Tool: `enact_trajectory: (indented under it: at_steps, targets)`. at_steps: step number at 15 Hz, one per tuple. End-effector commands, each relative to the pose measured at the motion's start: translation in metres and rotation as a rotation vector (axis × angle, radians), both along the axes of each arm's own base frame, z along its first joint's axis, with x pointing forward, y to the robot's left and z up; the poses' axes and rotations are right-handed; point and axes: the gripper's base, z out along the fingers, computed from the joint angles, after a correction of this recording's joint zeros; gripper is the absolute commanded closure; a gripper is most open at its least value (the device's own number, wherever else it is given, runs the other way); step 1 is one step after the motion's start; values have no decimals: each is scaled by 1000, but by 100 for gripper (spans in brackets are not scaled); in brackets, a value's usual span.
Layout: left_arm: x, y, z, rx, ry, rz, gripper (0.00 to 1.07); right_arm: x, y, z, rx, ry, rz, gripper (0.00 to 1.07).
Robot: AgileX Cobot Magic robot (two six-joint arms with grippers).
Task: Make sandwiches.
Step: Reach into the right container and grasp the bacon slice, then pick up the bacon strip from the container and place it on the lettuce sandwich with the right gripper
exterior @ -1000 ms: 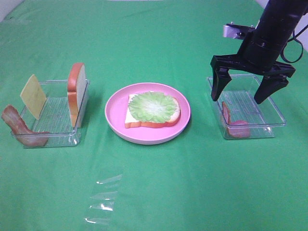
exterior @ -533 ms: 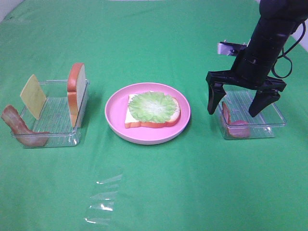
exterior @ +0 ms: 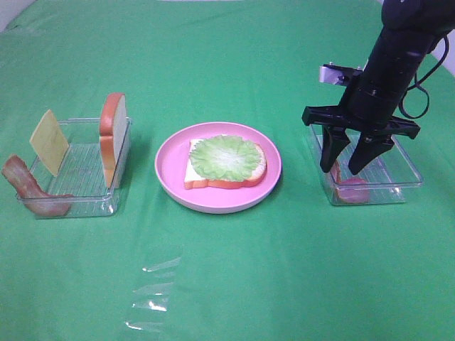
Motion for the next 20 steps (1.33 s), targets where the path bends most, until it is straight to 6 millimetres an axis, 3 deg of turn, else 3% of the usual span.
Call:
enact_trajectory:
  at_steps: [1,5,7,10,14,16,20]
  targets:
    - [-3,0,-1,0,-22,-1,7,-3,2,-2,22,24,-7,60]
    - [-3,0,-1,0,-22,-1,7,-3,2,-2,22,25,-7,62]
    - [-3,0,-1,0,-22,-1,7,-2,1,-3,14,24,-2,77]
    - [-3,0,-1,0,-22,-1,7,-2,0,-3,-1,22,5,107]
    - [-3,0,-1,0,-22,-1,7,-3,0,2,1,17,4,107]
    - [-3,0,-1,0,-22,-1,7,-5,0,15,15,-10,-3,107]
    - [-3,0,-1,0,-22,-1,7,-17,3,72,89,-139,-26,107]
